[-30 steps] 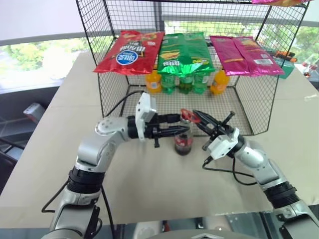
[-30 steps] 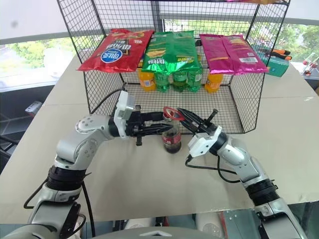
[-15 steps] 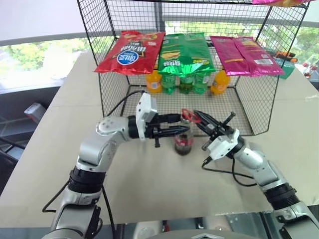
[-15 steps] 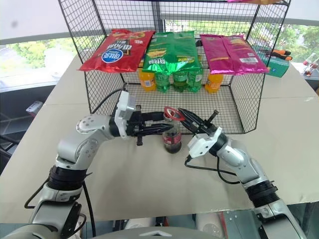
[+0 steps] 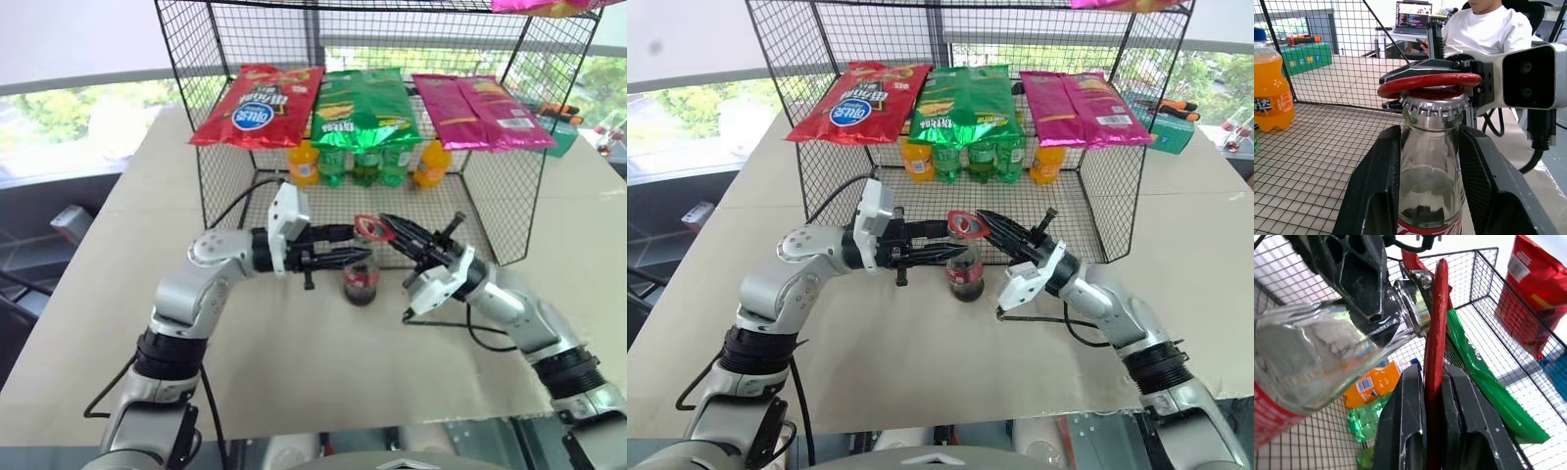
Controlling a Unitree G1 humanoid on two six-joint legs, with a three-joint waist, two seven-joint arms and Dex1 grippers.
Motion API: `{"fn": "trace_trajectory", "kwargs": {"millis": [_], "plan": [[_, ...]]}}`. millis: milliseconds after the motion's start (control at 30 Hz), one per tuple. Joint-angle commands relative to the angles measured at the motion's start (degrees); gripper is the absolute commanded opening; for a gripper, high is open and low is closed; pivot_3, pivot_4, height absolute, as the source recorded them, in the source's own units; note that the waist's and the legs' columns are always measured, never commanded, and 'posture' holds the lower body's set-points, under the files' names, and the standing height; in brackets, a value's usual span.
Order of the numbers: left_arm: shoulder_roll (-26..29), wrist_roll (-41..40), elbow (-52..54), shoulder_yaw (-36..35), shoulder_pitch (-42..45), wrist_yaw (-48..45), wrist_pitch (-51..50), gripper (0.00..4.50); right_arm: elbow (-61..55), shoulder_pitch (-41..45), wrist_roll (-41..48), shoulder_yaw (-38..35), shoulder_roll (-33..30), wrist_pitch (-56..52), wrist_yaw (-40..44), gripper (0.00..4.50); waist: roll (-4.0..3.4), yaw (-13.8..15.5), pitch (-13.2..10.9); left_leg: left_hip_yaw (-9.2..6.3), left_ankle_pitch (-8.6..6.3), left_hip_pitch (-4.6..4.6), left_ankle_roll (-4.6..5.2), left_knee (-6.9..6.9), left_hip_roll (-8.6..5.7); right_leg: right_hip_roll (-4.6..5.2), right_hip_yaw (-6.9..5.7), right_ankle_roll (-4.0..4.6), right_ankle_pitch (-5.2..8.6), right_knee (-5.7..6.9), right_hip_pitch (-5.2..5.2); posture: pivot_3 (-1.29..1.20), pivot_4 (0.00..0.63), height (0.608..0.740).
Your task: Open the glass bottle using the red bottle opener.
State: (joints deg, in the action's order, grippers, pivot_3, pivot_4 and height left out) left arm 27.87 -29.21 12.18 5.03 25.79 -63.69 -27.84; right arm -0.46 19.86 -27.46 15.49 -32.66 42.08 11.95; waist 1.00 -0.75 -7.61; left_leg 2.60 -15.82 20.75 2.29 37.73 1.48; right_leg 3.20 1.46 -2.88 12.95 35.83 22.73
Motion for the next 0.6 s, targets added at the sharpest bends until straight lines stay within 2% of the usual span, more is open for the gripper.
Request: {"fn": "trace_trajectory", "kwargs": {"millis": [33,300,433,600], "plan": [[-0.37,1.32,-0.34,3.89,0.50,-0.18,-0.43,1.18,-5.22,0.94,-1.49,4.78,-5.26,-3.39,13.84,0.00,0.00,0.03,-0.03,0.00,0.00,0.04,0.00,0.00,-0.01,0.00,-0.01,0.00,0.00,0.00,0.01,0.00,0.150,0.740],[-0.04,2.21,-1.59,4.94,-0.05,-0.50,1.05,1.18,-11.20,4.46,3.03,3.10,-8.25,-8.12,20.60,0.00,0.11,0.25,-0.09,-0.07,0.00,0.11,0.00,-0.25,-0.03,0.03,-0.14,0.17,-0.09,-0.27,0.02,0.00,0.150,0.740],[0.08,2.16,-2.12,4.70,-0.53,-0.68,2.23,1.18,-12.76,5.40,5.75,2.03,-7.34,-10.99,21.95,0.00,0.16,0.32,-0.12,-0.10,-0.01,0.19,0.03,-0.30,-0.06,0.08,-0.21,0.18,-0.10,-0.40,0.02,0.00,0.150,0.740],[0.79,1.81,-1.59,4.10,-1.96,-1.53,3.94,1.18,-15.95,4.37,11.25,-0.84,-3.10,-18.29,21.04,0.00,0.24,0.27,-0.25,-0.12,-0.01,0.20,0.03,-0.31,-0.04,0.11,-0.25,0.18,-0.10,-0.40,0.04,0.00,0.150,0.740]]}}
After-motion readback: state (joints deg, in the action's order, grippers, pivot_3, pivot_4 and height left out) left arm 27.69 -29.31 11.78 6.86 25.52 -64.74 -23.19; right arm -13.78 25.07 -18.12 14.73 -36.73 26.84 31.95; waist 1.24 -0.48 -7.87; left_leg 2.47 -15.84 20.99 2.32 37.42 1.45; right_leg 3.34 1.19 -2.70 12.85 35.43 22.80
